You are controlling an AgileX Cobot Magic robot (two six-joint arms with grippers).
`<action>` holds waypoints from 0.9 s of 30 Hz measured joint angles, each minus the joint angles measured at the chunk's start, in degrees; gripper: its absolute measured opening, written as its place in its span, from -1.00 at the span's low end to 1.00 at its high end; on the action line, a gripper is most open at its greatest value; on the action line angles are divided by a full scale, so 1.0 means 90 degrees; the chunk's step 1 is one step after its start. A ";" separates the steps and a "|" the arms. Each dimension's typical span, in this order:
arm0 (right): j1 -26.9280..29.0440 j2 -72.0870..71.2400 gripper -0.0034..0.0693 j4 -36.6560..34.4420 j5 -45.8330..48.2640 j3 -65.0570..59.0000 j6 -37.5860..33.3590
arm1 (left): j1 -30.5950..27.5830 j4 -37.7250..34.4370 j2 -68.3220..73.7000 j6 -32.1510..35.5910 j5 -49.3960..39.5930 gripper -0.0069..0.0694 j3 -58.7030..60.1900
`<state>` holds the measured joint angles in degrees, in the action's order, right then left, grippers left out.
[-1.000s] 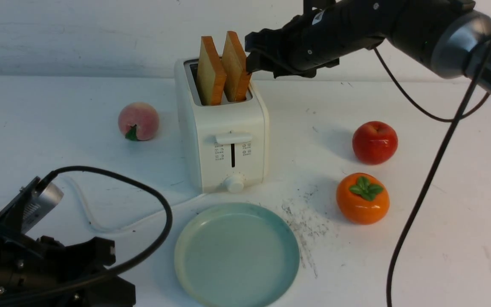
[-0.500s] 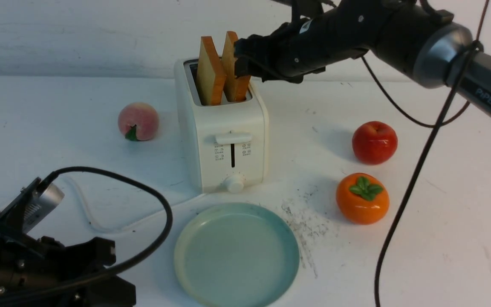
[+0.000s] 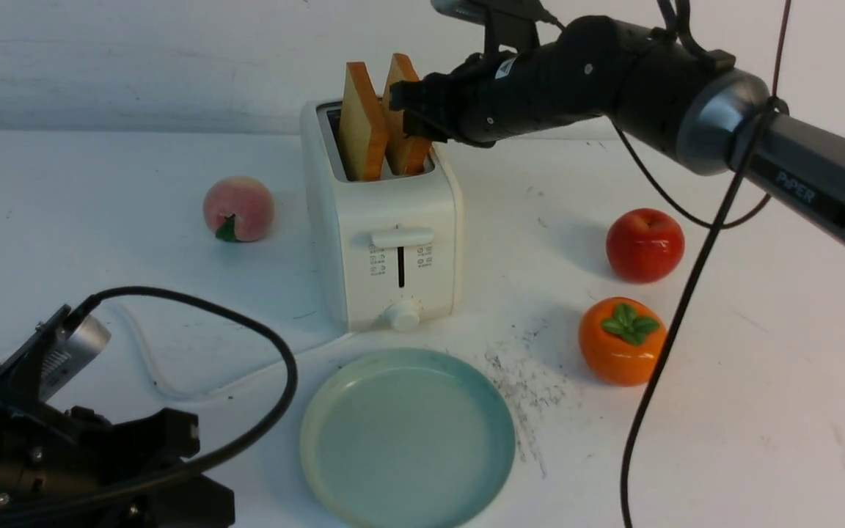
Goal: Take toasted bread from bread machine on white table place on plate.
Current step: 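Grasp the toast slice in the toaster and pull it up out of the slot with the right gripper, then place the held slice of bread on top of the slice on the plate with the right gripper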
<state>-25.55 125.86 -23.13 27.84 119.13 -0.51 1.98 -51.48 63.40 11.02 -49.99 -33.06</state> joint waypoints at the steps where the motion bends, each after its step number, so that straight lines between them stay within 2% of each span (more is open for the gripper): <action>1: 0.0000 0.0000 -0.58 0.0000 -0.0009 0.0000 0.0000 | 0.0000 0.0000 0.0000 0.0000 0.0006 -0.72 0.0000; 6: 0.0000 -0.0132 -0.61 0.0026 0.0016 -0.0006 0.0000 | 0.0000 0.0005 0.0000 0.0000 0.0078 -0.72 0.0000; 14: 0.0130 -0.1632 -0.61 0.0873 0.0175 -0.0009 0.0000 | 0.0000 0.0104 0.0000 0.0000 0.0213 -0.72 0.0000; 19: 0.0478 -0.2614 -0.61 0.1319 0.1473 0.0014 0.0000 | 0.0000 0.0207 0.0000 0.0000 0.0271 -0.72 0.0000; 23: 0.0840 -0.3123 -0.61 0.1663 0.3330 0.0018 0.0056 | 0.0000 0.0219 0.0000 0.0000 0.0331 -0.70 0.0000; 24: 0.0983 -0.3220 -0.61 0.1750 0.4093 0.0018 0.0056 | 0.0000 0.0224 0.0000 0.0000 0.0412 -0.69 0.0000; 27: 0.1279 -0.3346 -0.61 0.1807 0.4828 -0.0328 0.0288 | 0.0000 0.0224 0.0000 0.0000 0.0663 -0.68 0.0000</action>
<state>-14.04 95.74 -6.86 71.30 116.18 2.08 1.98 -49.46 63.40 11.02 -44.02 -33.06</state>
